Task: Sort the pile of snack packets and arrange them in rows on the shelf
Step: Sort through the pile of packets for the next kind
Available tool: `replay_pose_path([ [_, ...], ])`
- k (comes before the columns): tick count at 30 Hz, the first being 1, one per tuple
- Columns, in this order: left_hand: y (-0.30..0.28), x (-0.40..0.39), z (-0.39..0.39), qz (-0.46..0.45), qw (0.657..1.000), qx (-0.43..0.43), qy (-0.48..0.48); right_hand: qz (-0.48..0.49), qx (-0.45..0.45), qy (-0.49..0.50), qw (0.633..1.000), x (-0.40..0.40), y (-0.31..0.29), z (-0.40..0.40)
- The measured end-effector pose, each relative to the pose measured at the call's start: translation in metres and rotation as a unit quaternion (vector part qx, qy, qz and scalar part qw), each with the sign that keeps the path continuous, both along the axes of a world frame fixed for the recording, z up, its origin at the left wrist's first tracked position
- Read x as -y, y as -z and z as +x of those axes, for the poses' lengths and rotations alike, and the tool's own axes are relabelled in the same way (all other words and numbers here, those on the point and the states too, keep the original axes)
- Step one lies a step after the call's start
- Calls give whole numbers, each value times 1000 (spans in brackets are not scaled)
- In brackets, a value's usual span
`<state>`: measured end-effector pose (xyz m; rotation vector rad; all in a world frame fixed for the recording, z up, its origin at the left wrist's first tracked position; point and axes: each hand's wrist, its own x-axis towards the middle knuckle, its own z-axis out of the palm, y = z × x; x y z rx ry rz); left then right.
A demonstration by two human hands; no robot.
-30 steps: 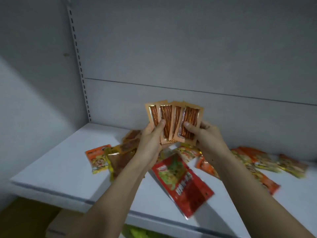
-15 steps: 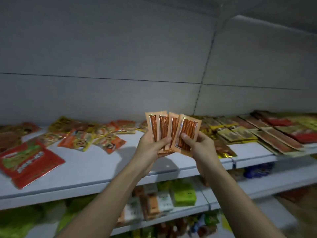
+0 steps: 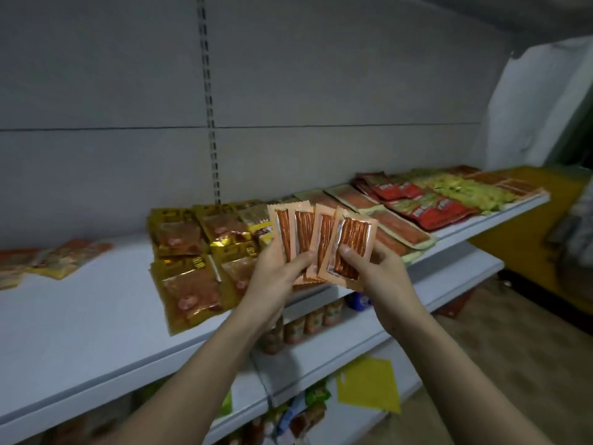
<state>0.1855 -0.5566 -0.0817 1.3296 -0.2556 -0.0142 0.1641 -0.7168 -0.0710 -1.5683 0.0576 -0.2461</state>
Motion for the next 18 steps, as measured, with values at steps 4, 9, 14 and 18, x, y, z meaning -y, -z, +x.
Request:
replay_pose_path([
  [4, -6, 83, 50, -32, 999, -20, -2, -27, 1, 18, 999, 76, -5, 46],
  [9, -23, 180, 92, -27, 999, -26, 27, -21, 0, 49, 999, 169, -20, 83],
  [14, -25, 264, 125, -15, 998, -24, 57, 2, 7, 64, 998, 254, -22, 116],
  [18, -26, 337, 143, -18, 998, -28, 56, 16, 7, 54, 998, 325, -20, 141],
])
